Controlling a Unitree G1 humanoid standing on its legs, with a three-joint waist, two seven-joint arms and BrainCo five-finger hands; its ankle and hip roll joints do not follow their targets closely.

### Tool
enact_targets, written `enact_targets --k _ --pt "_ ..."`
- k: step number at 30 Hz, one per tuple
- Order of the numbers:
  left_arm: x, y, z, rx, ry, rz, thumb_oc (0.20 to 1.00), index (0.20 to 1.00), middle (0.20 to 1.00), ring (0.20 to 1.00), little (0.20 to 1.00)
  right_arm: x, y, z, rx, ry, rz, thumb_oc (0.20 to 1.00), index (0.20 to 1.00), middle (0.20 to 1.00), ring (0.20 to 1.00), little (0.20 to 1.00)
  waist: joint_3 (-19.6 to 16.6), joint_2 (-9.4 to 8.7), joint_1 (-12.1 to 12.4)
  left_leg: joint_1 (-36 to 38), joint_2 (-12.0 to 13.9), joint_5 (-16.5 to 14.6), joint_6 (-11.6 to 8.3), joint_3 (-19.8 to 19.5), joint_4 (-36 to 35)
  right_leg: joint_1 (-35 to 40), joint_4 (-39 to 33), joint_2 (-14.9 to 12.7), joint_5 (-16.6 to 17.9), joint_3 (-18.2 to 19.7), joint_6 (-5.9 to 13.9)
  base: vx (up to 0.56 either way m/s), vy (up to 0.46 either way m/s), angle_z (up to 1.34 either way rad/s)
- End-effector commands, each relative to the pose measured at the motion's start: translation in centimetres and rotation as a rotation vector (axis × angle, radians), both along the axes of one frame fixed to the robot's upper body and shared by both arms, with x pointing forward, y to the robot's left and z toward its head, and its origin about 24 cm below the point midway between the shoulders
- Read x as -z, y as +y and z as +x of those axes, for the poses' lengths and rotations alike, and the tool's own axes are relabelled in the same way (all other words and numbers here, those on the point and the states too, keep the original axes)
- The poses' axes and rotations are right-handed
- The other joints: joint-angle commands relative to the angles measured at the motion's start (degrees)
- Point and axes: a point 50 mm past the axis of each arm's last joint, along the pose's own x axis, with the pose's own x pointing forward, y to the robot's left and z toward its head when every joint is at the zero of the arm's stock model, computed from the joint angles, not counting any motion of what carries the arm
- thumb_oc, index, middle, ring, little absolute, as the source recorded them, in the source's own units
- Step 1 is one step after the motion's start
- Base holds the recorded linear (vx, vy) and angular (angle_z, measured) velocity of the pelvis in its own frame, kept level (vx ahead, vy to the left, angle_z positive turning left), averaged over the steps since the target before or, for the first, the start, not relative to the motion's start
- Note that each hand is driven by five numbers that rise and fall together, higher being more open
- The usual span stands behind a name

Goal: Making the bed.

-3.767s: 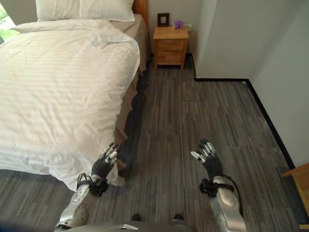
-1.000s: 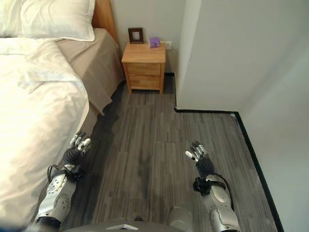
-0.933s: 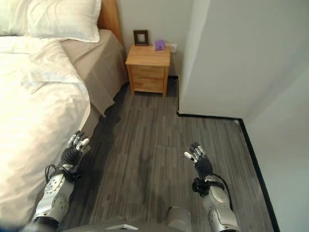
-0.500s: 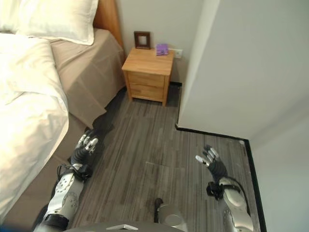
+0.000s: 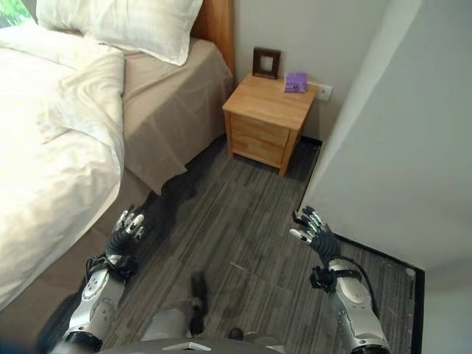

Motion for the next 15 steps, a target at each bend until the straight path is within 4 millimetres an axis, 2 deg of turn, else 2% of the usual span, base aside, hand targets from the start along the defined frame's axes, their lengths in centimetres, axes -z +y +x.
enact_targets --k 1,3,4,6,7,8,9,10,12,14,15 --pt "-2.2 0.5 1.0 0.023 -0.12 0.076 1.0 1.0 1.0 1.0 1.0 -1.9 0.1 0.1 -0.075 -0.093 -0.055 1.0 1.0 1.0 1.0 1.0 -2.83 1.16 0.67 4.66 5.54 7.04 -4.68 -0.21 -2.89 -1.06 -0.7 -4.82 6.63 4.79 6.14 0.39 0.118 -0.09" --pt "-1.8 0.5 0.6 0.014 -0.106 0.073 1.0 1.0 1.0 1.0 1.0 -1.4 1.2 0.1 -0.134 -0.067 -0.064 1.0 1.0 1.0 1.0 1.0 -4.33 0.39 1.45 4.7 4.8 4.16 -3.0 0.33 -0.53 1.18 0.47 -7.06 3.93 4.01 7.55 0.46 0.174 -0.02" --pt "-1.9 0.5 0.6 0.014 -0.104 0.077 1.0 1.0 1.0 1.0 1.0 -1.3 1.6 0.2 -0.147 -0.066 -0.06 1.0 1.0 1.0 1.0 1.0 -4.54 -0.06 1.73 4.63 4.35 3.04 -2.43 0.47 0.6 0.93 2.48 -8.32 4.65 3.78 8.11 0.35 0.18 -0.1" --pt "-2.5 0.6 0.8 0.024 -0.124 0.1 1.0 1.0 1.0 1.0 1.0 -1.3 2.5 0.5 -0.165 -0.075 -0.028 1.0 1.0 1.0 1.0 1.0 -4.59 -0.86 2.63 6.17 2.96 0.7 -0.54 0.87 0.75 -1.84 11.5 -11.27 8.67 3.93 10.03 0.26 0.182 -0.11" --pt "-2.5 0.6 0.8 0.024 -0.124 0.1 1.0 1.0 1.0 1.0 1.0 -1.3 2.5 0.5 -0.165 -0.075 -0.028 1.0 1.0 1.0 1.0 1.0 -4.6 -0.86 2.64 6.17 2.96 0.7 -0.54 0.89 0.75 -1.85 11.51 -11.28 8.66 3.95 10.03 0.27 0.278 0.03" --pt "-3.0 0.6 1.1 0.038 -0.143 0.118 1.0 1.0 1.0 1.0 1.0 -1.3 3.5 0.8 -0.198 -0.08 -0.007 1.0 1.0 1.0 1.0 1.0 -3.43 -0.48 2.63 9.53 1.75 -1.27 1.42 0.27 -0.46 -7.72 24.57 -13.39 16.28 4.11 11.56 0.17 0.194 0.06" --pt "-3.0 0.6 1.1 0.038 -0.144 0.119 1.0 1.0 1.0 1.0 1.0 -1.3 3.5 0.8 -0.198 -0.081 -0.007 1.0 1.0 1.0 1.0 1.0 -3.45 -0.55 2.67 9.52 1.68 -1.26 1.46 0.35 -0.52 -7.89 24.79 -13.49 16.18 4.22 11.61 0.32 0.322 0.21" --pt "-3.5 0.8 1.4 0.05 -0.16 0.139 1.0 1.0 1.0 1.0 1.0 -1.5 4.1 1.0 -0.237 -0.093 -0.04 1.0 1.0 1.0 1.0 1.0 -1.81 0.81 1.8 12.55 1.89 -2.21 2.43 -0.95 -1.56 -12.59 34.15 -13.3 20.23 4.48 12.15 0.24 0.164 0.26" --pt "-4.0 1.3 1.4 0.055 -0.165 0.187 1.0 1.0 1.0 1.0 1.0 -1.8 4.5 1.1 -0.261 -0.105 -0.045 1.0 1.0 1.0 1.0 1.0 -0.51 1.86 0.66 16.13 1.74 -3.61 2.9 -3.39 -2.74 -17.17 37.16 -13.48 19.34 5.09 11.4 0.34 0.144 0.77" --pt "-4.0 1.5 1.3 0.053 -0.166 0.188 1.0 1.0 1.0 1.0 1.0 -1.8 4.5 0.8 -0.27 -0.096 -0.035 1.0 1.0 1.0 1.0 1.0 -0.38 2.81 -0.41 18.34 2.02 -3.8 2.49 -5.67 -3.69 -20.95 34.65 -13.42 18.04 5.34 10.36 0.35 0.03 1.26" --pt "-4.1 1.6 1.3 0.053 -0.17 0.188 1.0 1.0 1.0 1.0 1.0 -1.8 4.4 0.6 -0.273 -0.094 -0.036 1.0 1.0 1.0 1.0 1.0 -0.01 2.88 -1.28 19.74 1.71 -4.05 2.07 -7.45 -3.84 -22.71 32.04 -12.8 17.18 6.67 10.12 0.36 -0.041 0.78"
